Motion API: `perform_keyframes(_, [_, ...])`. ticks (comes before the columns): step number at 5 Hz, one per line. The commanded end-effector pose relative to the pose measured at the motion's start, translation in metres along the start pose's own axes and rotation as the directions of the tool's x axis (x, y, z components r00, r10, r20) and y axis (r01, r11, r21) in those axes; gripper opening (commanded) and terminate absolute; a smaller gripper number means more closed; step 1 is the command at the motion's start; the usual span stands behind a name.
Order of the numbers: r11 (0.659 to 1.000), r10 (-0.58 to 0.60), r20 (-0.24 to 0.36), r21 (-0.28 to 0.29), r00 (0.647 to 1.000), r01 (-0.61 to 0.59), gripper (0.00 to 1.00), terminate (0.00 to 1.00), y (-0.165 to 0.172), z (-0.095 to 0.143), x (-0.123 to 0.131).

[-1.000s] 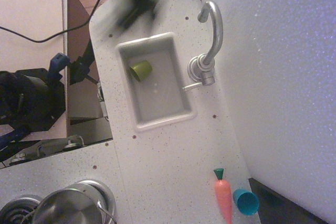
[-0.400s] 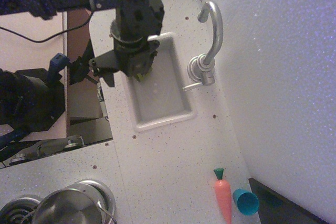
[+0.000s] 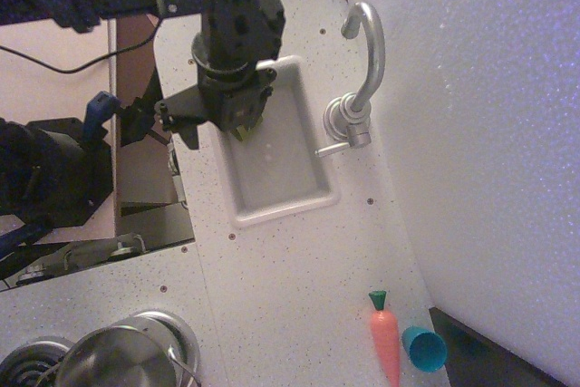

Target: Turn faucet left

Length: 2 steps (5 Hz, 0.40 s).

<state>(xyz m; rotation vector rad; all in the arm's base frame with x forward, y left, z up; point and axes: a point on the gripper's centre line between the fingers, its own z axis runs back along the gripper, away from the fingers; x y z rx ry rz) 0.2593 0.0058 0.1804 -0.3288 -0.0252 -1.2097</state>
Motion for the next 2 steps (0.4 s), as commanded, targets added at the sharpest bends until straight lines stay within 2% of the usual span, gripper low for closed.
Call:
perform_keyframes(1, [0.999, -0.017, 0.006, 0.035, 1.0, 0.016, 1.0, 0.0, -0.0005, 0.007, 0.005])
perform_keyframes(2, [0.999, -0.017, 0.006, 0.035, 1.0, 0.016, 1.0, 1.0, -0.0005, 0.007, 0.005])
